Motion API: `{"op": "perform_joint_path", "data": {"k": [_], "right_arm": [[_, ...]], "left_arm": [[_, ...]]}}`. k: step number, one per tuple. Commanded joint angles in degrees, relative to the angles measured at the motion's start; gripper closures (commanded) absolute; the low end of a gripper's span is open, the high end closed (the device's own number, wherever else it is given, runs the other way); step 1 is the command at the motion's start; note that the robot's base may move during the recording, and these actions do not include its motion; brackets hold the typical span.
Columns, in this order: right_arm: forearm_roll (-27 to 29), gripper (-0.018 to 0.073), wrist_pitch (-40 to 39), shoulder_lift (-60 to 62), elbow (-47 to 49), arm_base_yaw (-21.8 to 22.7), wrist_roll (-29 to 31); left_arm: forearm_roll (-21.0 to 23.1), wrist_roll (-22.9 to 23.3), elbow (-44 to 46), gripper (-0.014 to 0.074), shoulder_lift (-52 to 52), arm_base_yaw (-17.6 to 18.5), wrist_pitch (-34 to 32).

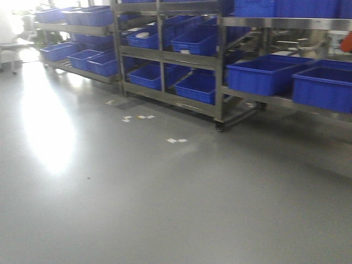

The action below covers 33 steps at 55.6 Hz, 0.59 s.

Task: Pick and sort blue part to right shelf
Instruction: 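Drive the base down the aisle to the shelf of blue bins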

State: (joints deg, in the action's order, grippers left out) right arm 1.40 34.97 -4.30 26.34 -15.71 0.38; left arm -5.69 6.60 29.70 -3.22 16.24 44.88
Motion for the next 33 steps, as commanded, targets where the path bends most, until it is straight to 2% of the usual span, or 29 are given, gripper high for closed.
{"op": "perform_joint_path", "data": {"k": [1, 33], "right_arm": [[-0.41, 0.0333, -5.21, -1.27, 1.50, 0.25, 0.06], [-0.41, 0.0333, -5.21, -1.27, 1.50, 0.25, 0.06]], "left_arm": [[-0.07, 0.19, 1.53, 0.0354, -1.32, 0.18, -5.45], [-0.07, 0.19, 1.53, 0.0354, -1.32, 0.18, -5.45]]}}
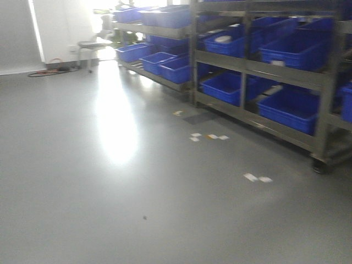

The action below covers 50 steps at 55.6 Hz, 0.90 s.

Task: Pick and sort blue part to right shelf
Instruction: 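Drive the base down the aisle to the shelf of blue bins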

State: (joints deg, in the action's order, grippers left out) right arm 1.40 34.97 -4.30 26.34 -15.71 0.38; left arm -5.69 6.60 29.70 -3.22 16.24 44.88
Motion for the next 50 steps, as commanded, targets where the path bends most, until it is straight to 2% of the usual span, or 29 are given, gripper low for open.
{"op": "perform_joint_path", "data": {"k": [1, 50], "right_arm": [[-0.41, 0.0333, -5.21, -1.27, 1.50, 0.25, 0.06], [-0.41, 0.0333, -5.21, -1.27, 1.50, 0.25, 0.06]], "left_arm": [[-0.07, 0.19, 1.53, 0.0354, -1.32, 0.18, -5.45], [-0.07, 0.19, 1.53, 0.0354, -1.32, 0.18, -5.45]]}}
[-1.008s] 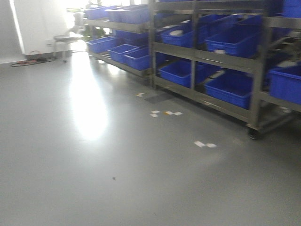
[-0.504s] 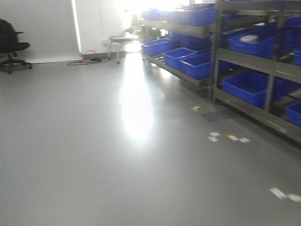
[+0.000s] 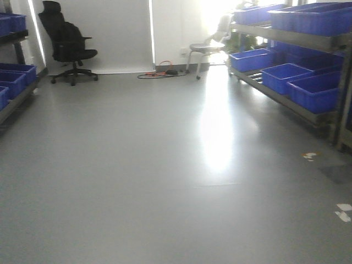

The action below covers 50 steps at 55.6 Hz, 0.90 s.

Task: Pick and sort blue part to right shelf
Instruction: 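Drive the base down the aisle to the shelf of blue bins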

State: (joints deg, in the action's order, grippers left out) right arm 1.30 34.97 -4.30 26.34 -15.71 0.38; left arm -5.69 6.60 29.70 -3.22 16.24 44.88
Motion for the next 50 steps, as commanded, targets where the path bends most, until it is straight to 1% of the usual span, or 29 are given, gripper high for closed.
{"op": "perform_joint_path", "data": {"k": [1, 50], "right_arm": [[-0.32, 0.0333, -5.21, -1.27, 1.50, 0.25, 0.06], [-0.32, 0.0333, -5.21, -1.27, 1.50, 0.25, 0.06]], "left_arm": [[-0.07, 0.19, 1.53, 0.0354, -1.32, 0.18, -5.45], [-0.07, 0.19, 1.53, 0.0354, -1.32, 0.18, -5.45]]}}
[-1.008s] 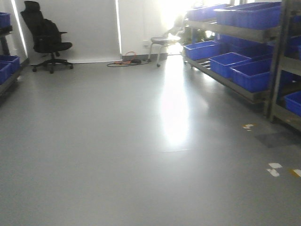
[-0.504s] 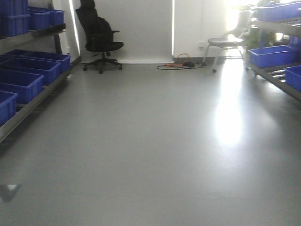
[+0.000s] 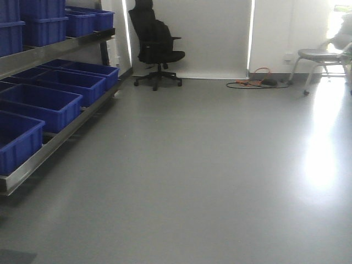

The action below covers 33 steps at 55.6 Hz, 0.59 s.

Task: Pick and sort blue part to right shelf
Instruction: 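Drive the base down the aisle to the shelf of blue bins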

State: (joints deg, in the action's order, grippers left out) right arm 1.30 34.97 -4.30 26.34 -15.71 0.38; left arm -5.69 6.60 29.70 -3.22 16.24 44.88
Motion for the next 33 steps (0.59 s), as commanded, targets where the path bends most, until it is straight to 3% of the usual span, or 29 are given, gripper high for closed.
{"op": "perform_joint_path", "data": {"k": [1, 33], "right_arm": [[-0.32, 0.0333, -5.21, -1.27, 1.50, 0.25, 0.06], [-0.32, 0.0333, -5.21, -1.27, 1.50, 0.25, 0.06]], "left_arm": [[-0.07, 0.19, 1.53, 0.0354, -1.32, 0.18, -5.45], [-0.07, 0.19, 1.53, 0.0354, -1.32, 0.18, -5.45]]}}
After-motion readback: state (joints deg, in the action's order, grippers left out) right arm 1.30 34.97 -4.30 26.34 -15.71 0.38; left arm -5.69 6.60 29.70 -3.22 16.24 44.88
